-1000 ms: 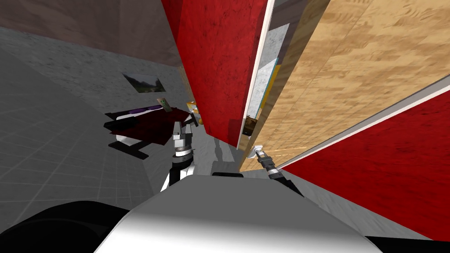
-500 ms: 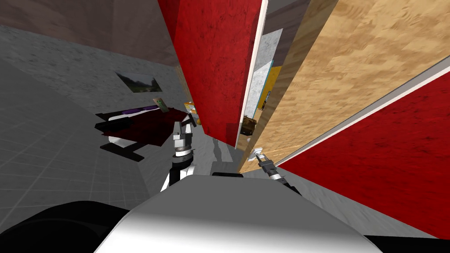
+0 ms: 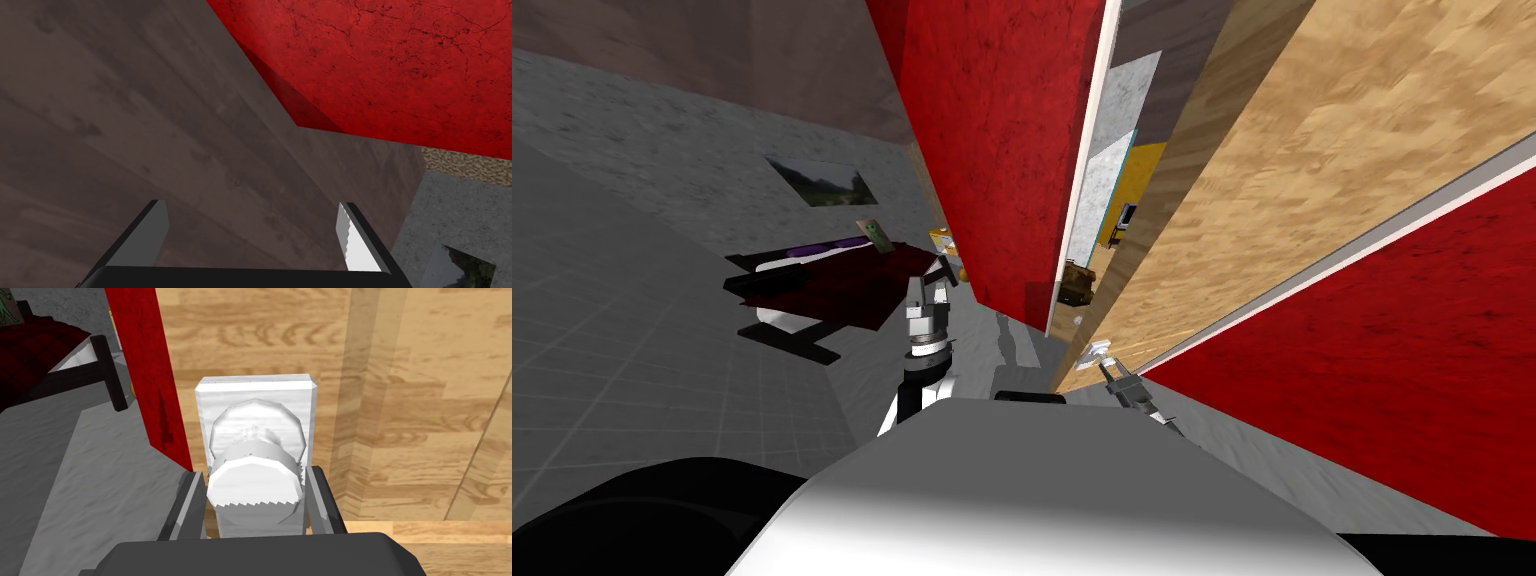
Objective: Pull the door open
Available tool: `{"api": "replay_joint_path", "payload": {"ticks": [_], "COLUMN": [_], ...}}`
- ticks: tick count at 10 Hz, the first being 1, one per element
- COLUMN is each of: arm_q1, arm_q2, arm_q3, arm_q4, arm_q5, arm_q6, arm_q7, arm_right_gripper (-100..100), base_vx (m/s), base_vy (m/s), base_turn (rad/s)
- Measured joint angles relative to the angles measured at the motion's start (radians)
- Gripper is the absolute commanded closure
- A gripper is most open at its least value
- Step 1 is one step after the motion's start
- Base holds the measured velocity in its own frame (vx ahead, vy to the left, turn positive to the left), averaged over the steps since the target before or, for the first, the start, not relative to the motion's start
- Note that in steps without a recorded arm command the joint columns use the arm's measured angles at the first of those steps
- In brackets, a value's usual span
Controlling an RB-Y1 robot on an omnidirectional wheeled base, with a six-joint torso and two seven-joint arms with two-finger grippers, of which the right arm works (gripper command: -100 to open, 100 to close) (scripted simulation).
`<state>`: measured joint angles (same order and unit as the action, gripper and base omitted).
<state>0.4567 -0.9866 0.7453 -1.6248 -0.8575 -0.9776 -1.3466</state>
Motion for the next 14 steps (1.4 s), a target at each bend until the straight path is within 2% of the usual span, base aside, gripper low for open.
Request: {"api": "replay_joint_path", "payload": {"ticks": [1,2,7,10,13,14], "arm_q1": [0.007,0.022,0.045,0.050,0.060,0.059], "arm_q2": [-0.012,-0.026,-0.075,-0.097,-0.124,-0.128], "arm_q3": [0.017,0.035,0.065,0.091,0.108,0.114], "arm_q4": [0.017,0.030,0.090,0.160,0.201,0.221], "arm_q5": [0.020,0.037,0.070,0.101,0.123,0.131], "arm_q6": [-0.031,-0.062,-0.163,-0.242,-0.305,-0.324], "arm_q7": [-0.018,-0.034,-0.120,-0.182,-0.222,-0.234], "arm_right_gripper": [100,-100,-100,-100,-100,-100], "base_vx": [0.010,0.019,0.027,0.015,-0.003,-0.013], "base_vy": [-0.105,-0.037,0.057,0.056,0.052,0.060], "base_turn": [-0.061,-0.165,-0.139,-0.110,-0.070,-0.074]}}
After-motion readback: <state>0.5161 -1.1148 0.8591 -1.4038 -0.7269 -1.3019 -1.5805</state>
